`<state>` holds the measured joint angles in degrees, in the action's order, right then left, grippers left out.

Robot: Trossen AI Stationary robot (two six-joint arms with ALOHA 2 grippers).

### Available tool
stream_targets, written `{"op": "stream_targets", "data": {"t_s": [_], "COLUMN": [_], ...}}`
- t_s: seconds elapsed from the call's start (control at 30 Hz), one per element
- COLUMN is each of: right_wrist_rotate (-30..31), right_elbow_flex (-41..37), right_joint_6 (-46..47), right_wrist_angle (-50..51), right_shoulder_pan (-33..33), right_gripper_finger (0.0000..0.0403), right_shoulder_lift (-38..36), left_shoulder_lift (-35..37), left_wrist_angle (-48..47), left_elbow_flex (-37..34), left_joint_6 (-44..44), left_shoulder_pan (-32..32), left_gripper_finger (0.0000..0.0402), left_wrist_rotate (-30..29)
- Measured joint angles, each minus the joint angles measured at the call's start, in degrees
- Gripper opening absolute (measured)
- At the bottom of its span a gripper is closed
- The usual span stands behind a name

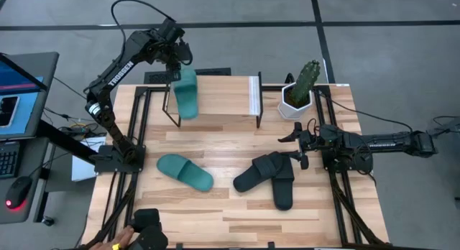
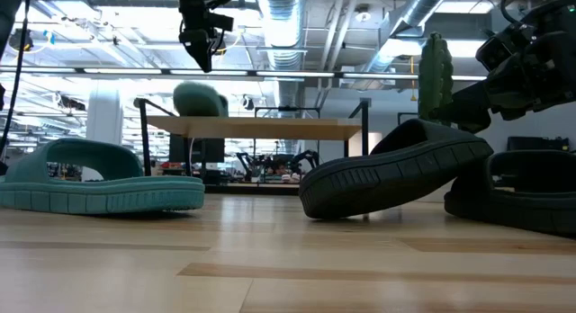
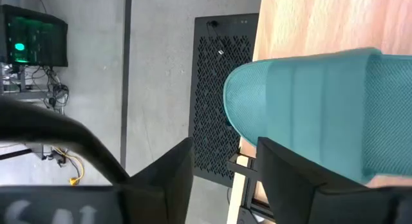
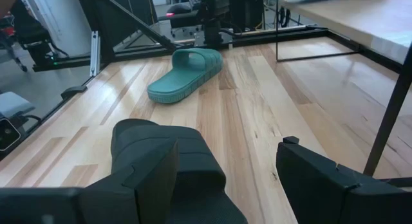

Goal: Pick and place slides into the shelf
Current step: Put the light blue slide on the shelf

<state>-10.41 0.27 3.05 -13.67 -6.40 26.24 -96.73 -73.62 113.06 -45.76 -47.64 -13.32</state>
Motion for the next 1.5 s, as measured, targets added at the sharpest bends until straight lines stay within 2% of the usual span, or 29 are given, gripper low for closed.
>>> {"op": "stream_targets", "data": {"t_s": [0.47, 0.63, 0.93, 1.13, 1.2, 1.4, 1.5], "right_wrist_rotate": [0.0, 0.0, 0.0, 0.0, 0.0, 0.0, 0.0], "right_elbow_flex": [0.0, 0.0, 0.0, 0.0, 0.0, 0.0, 0.0], "right_joint_6": [0.0, 0.0, 0.0, 0.0, 0.0, 0.0, 0.0], "right_wrist_angle": [0.0, 0.0, 0.0, 0.0, 0.0, 0.0, 0.0], "right_shoulder_pan": [0.0, 0.0, 0.0, 0.0, 0.0, 0.0, 0.0], "right_gripper_finger": [0.0249, 0.0249, 0.0249, 0.0249, 0.0249, 0.0249, 0.0249], "right_shoulder_lift": [0.0, 0.0, 0.0, 0.0, 0.0, 0.0, 0.0], "left_shoulder_lift": [0.0, 0.0, 1.8, 4.4, 4.8, 5.2, 6.5], "left_wrist_angle": [-0.1, -1.0, -4.9, -10.2, -12.5, -16.2, -16.4], "left_elbow_flex": [0.0, 0.0, 0.0, 0.0, 0.0, -1.3, -4.0], "left_joint_6": [2.5, 4.3, 3.8, 7.7, 10.1, 21.1, 24.1], "left_shoulder_pan": [0.0, 0.0, 2.5, 5.5, 7.5, 15.2, 19.6], "left_gripper_finger": [0.0172, 0.0171, 0.0171, 0.0171, 0.0171, 0.0171, 0.0171], "left_wrist_rotate": [1.1, 9.3, 28.4, 45.0, 46.9, 46.9, 44.4]}}
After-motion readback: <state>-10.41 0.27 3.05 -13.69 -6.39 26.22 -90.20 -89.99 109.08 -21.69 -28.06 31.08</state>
